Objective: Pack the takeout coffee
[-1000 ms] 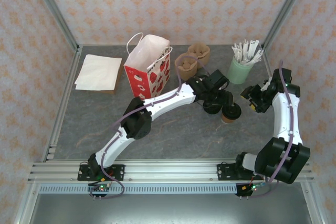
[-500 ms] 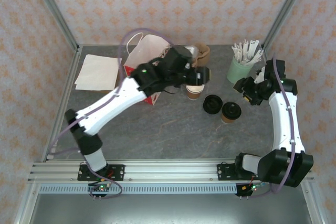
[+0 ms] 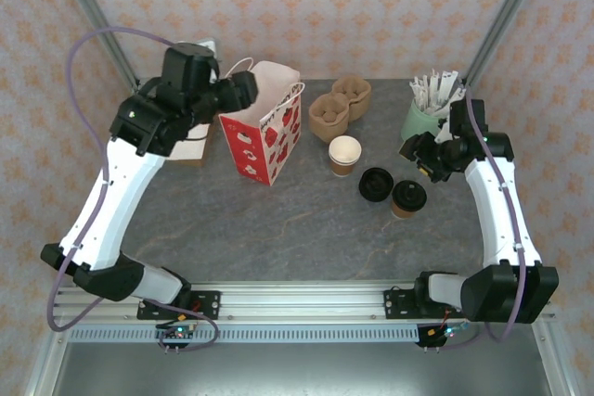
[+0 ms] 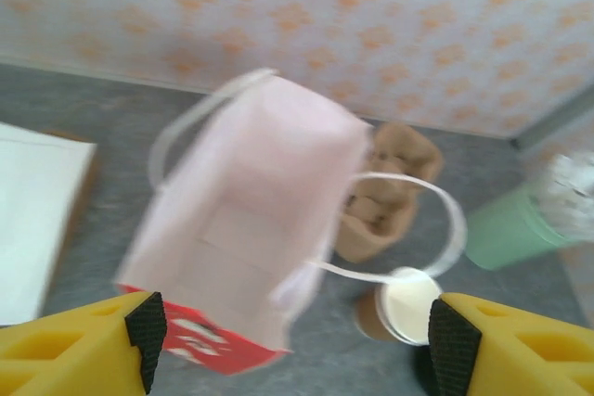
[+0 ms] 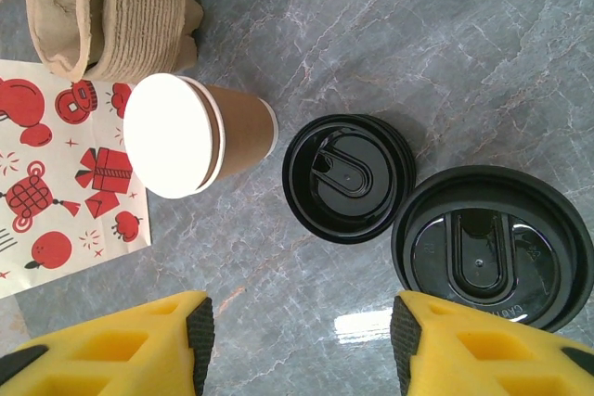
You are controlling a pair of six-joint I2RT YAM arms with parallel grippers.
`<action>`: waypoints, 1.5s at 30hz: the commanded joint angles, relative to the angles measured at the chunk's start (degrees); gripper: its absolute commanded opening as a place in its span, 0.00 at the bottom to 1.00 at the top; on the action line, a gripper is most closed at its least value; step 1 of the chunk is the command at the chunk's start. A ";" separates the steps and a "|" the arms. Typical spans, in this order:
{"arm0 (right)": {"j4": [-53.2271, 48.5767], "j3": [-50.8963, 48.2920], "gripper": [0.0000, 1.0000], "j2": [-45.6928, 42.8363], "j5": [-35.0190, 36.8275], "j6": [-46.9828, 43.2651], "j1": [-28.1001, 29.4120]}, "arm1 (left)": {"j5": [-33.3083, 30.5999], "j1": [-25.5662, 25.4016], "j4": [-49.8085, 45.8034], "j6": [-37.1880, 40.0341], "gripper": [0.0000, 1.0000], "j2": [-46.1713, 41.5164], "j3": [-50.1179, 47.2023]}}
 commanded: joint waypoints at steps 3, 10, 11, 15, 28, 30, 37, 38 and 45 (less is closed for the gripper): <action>0.29 0.98 0.55 -0.10 1.80 0.72 0.30 | 7.02 8.34 -6.18 8.30 0.82 4.27 2.58; 0.29 0.15 0.55 -0.27 1.79 0.57 0.35 | 11.81 12.01 -12.56 17.50 0.86 16.75 11.15; 0.29 0.00 0.55 -0.23 1.77 0.57 0.33 | 12.48 12.31 -12.72 17.75 0.86 18.06 11.95; 0.60 -0.54 0.55 -0.35 1.67 0.54 0.30 | 11.90 13.47 -11.95 18.12 0.86 22.77 14.90; 1.25 -1.83 0.54 -0.32 1.45 0.56 0.32 | 13.13 14.50 -12.65 16.84 0.46 32.05 20.12; 1.26 -1.75 0.54 -0.26 1.38 0.56 0.36 | 13.56 14.54 -12.73 16.37 0.36 31.88 20.10; 1.17 -1.30 0.53 -0.12 1.38 0.64 0.42 | 17.69 14.35 -9.03 11.95 0.02 25.88 13.95; 1.25 -1.30 0.52 -0.18 1.39 0.68 0.45 | 18.17 14.16 -7.75 10.89 0.01 24.23 11.96; 1.17 -0.78 0.52 -0.01 1.28 0.92 0.47 | 16.30 10.02 -1.02 3.28 0.01 12.26 -1.07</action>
